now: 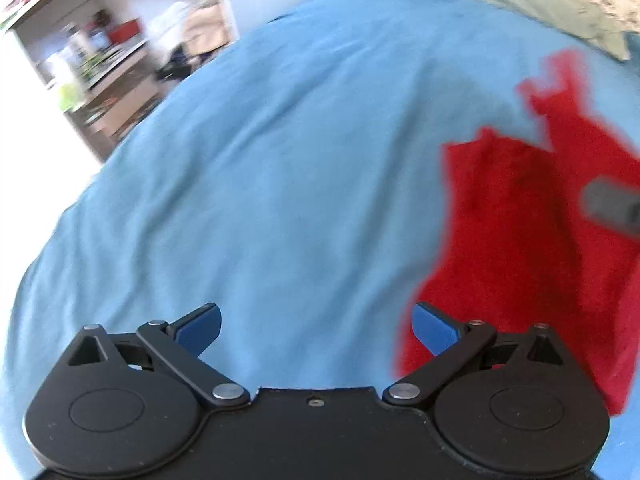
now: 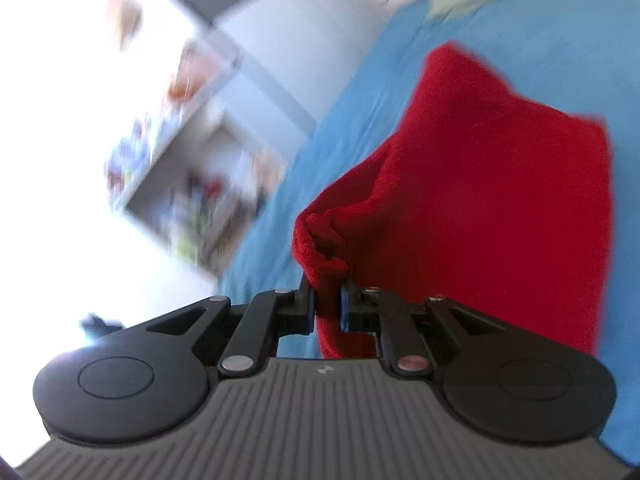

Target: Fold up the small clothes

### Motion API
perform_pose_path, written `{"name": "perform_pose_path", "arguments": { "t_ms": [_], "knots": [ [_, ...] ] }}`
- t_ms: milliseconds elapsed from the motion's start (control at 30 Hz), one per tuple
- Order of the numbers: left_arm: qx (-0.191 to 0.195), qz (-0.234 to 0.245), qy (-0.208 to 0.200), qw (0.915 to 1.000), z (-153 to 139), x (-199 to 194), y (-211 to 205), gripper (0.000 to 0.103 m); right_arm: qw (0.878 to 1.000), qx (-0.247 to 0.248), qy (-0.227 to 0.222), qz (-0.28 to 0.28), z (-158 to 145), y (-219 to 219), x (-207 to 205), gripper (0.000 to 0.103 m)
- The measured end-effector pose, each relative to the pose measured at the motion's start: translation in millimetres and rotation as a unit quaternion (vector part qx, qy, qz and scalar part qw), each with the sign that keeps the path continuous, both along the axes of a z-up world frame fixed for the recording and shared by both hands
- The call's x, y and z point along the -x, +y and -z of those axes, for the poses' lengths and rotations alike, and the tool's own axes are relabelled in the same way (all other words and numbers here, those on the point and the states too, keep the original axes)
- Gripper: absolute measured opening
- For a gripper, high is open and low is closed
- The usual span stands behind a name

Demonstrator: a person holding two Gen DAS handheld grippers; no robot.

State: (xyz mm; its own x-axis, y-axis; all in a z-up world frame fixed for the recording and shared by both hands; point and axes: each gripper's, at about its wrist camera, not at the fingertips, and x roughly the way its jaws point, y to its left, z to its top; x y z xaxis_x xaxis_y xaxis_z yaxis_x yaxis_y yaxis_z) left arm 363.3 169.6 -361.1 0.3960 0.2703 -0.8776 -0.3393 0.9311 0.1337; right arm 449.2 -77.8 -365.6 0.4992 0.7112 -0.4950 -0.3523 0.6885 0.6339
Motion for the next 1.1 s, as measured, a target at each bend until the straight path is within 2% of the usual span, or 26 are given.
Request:
{"name": "perform_pose_path", "arguments": {
  "t_ms": [100,200,300,367,433,533,600,700,767,967,1100],
  "knots": [
    [0.012,-0.028,0.016,0.9994,13,18,26,0.103,0.996,0.07,0.022,-0.051,38,50,-1,0.027],
    [0.022,-0.04,0.016,0.9988,18,29,37,0.103,0.989,0.123,0.036,-0.078,67,76,6,0.027],
    [0.028,-0.039,0.011,0.9988,18,34,37,0.103,0.988,0.133,0.03,-0.079,69,79,6,0.034],
    [0.041,-0.036,0.0,0.9985,13,33,34,0.103,0.989,0.121,0.035,-0.08,62,76,2,0.071],
    [0.059,-0.03,-0.016,0.9977,5,34,32,0.103,0.991,0.11,0.022,-0.07,51,65,5,0.084],
    [0.092,-0.013,-0.036,0.995,-6,26,25,0.103,0.992,0.114,-0.008,-0.047,33,40,22,0.085],
    [0.116,0.004,-0.044,0.9922,-9,18,17,0.103,0.99,0.137,-0.023,-0.02,24,18,34,0.085],
    [0.131,0.033,-0.049,0.9896,-7,4,2,0.103,0.982,0.185,-0.035,0.01,26,-5,49,0.086],
    [0.131,0.05,-0.047,0.9891,-1,-3,-9,0.103,0.973,0.226,-0.029,0.033,37,-18,56,0.086],
    [0.112,0.048,0.012,0.9925,52,-20,-23,0.103,0.959,0.269,0.015,0.084,76,-47,60,0.084],
    [0.108,0.053,0.004,0.9928,51,-18,-24,0.102,0.957,0.278,0.022,0.082,85,-43,59,0.086]
  ]
}}
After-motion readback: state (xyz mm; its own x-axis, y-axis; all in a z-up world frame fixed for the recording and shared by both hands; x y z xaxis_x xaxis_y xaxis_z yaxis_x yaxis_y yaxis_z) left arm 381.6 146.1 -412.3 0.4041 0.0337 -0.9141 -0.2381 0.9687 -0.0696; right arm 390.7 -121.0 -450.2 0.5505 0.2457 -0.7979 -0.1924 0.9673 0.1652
